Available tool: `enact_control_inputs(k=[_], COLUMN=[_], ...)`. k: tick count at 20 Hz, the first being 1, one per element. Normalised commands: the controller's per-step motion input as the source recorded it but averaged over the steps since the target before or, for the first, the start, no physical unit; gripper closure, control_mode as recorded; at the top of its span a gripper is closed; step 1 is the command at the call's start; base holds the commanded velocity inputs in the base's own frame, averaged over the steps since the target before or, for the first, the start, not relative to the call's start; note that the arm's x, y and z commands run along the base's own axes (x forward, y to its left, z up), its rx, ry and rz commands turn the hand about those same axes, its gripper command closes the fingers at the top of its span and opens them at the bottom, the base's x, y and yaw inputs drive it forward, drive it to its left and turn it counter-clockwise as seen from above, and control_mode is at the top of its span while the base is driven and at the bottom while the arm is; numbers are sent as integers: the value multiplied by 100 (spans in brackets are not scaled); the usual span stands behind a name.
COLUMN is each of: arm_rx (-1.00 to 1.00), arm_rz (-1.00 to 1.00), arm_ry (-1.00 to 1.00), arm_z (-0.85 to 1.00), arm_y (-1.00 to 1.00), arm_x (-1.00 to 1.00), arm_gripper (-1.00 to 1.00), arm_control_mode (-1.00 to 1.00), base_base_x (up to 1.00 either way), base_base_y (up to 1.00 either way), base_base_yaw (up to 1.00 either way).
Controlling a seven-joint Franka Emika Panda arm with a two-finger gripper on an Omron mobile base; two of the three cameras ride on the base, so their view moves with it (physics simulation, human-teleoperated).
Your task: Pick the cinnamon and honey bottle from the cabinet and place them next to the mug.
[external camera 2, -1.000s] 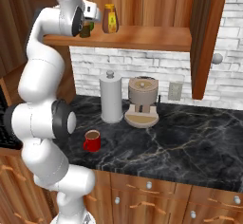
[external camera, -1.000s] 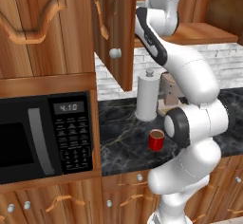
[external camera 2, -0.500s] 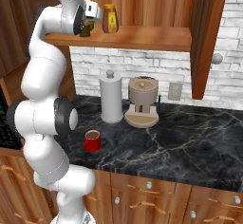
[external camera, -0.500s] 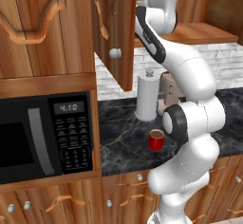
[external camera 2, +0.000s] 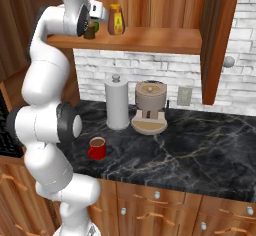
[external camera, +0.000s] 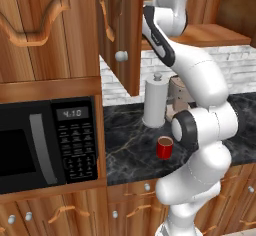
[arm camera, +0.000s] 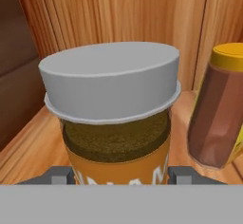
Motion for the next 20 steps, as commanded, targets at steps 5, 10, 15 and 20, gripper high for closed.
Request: enact_control_inputs(k=[5, 10, 15, 20], arm_rx=[0, 0, 0, 0], arm_rz=[0, 7, 21, 36], arm_ry=[-16, -17, -12, -6], arm_z=[0, -9, -16, -3], arm_y=[-12, -45, -69, -33], arm_x=[-95, -100, -99, -100], arm_gripper=[100, 100, 100, 100], arm_control_mode=[-100, -100, -100, -100], base_base_x=[0, 0, 0, 0], base_base_y=[0, 0, 0, 0], base_base_yaw=[0, 0, 0, 0])
